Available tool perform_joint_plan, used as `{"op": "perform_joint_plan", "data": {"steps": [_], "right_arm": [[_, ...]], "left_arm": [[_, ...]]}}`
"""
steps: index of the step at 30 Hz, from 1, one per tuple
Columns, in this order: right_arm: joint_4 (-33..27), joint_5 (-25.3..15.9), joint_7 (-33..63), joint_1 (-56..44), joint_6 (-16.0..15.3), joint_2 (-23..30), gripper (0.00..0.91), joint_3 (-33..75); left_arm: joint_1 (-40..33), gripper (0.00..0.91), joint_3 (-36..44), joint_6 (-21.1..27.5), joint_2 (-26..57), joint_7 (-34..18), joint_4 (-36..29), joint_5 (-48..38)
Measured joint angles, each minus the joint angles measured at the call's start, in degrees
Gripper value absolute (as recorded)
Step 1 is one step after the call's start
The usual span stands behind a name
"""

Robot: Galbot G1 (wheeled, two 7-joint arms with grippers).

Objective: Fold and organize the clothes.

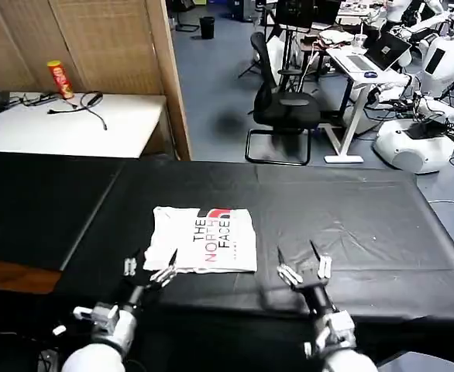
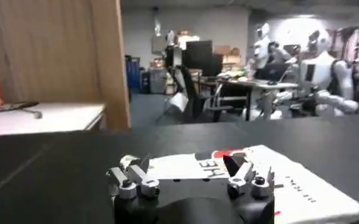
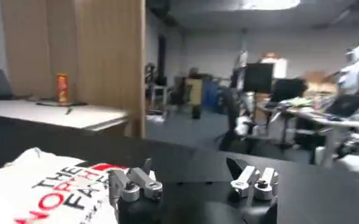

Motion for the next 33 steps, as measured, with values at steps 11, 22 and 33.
{"op": "perform_joint_plan", "data": {"steps": [11, 22, 33], "right_arm": [[6.04, -2.29, 5.08, -14.64, 1.29, 0.11, 0.878, 2.33], [15.57, -1.80, 9.91, -26.93, -4.44, 0.78, 0.878, 2.67], [17.34, -0.64, 9.85, -28.85, -5.46, 0.83, 0.878, 2.75]], "left_arm": [[12.32, 0.878, -4.29, -1.10, 1.82, -4.18, -4.51, -1.66], [22.56, 0.878, -9.60, 1.55, 3.32, -4.45, -9.00, -7.04], [24.01, 0.878, -11.27, 2.93, 3.45, -4.61, -10.71, -7.80]]}}
